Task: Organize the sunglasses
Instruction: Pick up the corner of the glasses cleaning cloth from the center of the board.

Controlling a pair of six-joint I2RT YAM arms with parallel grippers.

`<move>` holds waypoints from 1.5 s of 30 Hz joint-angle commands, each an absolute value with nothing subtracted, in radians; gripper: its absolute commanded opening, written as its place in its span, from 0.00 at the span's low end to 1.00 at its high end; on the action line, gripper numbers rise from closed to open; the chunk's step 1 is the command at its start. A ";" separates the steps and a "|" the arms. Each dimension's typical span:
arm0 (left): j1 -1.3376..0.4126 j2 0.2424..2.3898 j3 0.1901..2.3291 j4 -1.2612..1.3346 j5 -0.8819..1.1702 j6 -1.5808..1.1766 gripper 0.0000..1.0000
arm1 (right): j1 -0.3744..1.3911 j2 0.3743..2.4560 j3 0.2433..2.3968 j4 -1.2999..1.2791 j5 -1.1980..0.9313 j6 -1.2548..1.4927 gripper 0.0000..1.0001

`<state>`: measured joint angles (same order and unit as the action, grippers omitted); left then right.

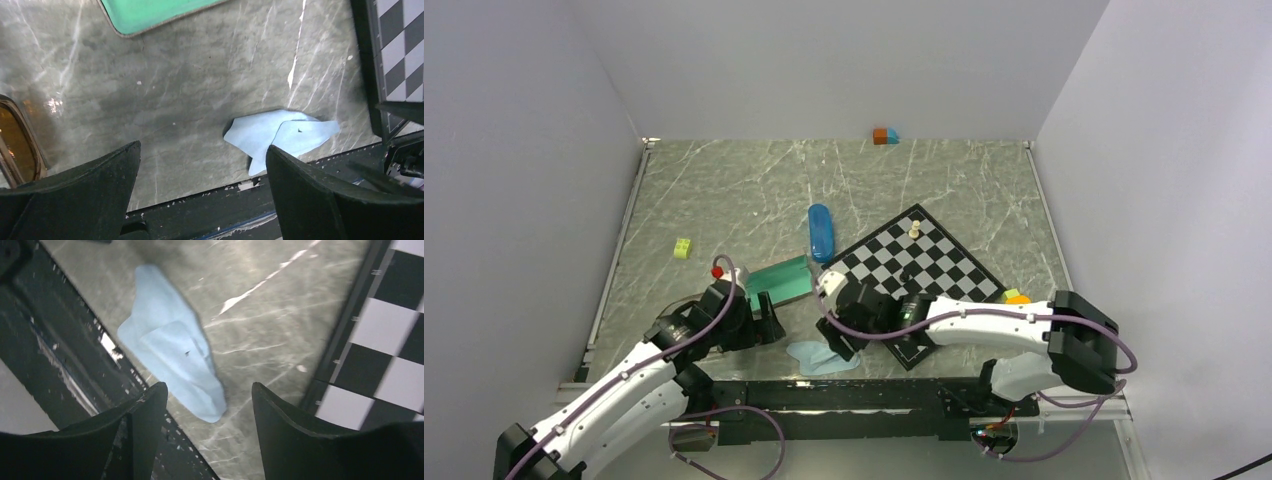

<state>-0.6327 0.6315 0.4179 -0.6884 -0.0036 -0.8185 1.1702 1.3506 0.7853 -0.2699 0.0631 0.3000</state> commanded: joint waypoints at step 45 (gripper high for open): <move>-1.012 1.040 0.385 -0.331 0.133 -1.028 0.18 | 1.164 1.283 0.496 -0.112 -0.039 0.785 0.16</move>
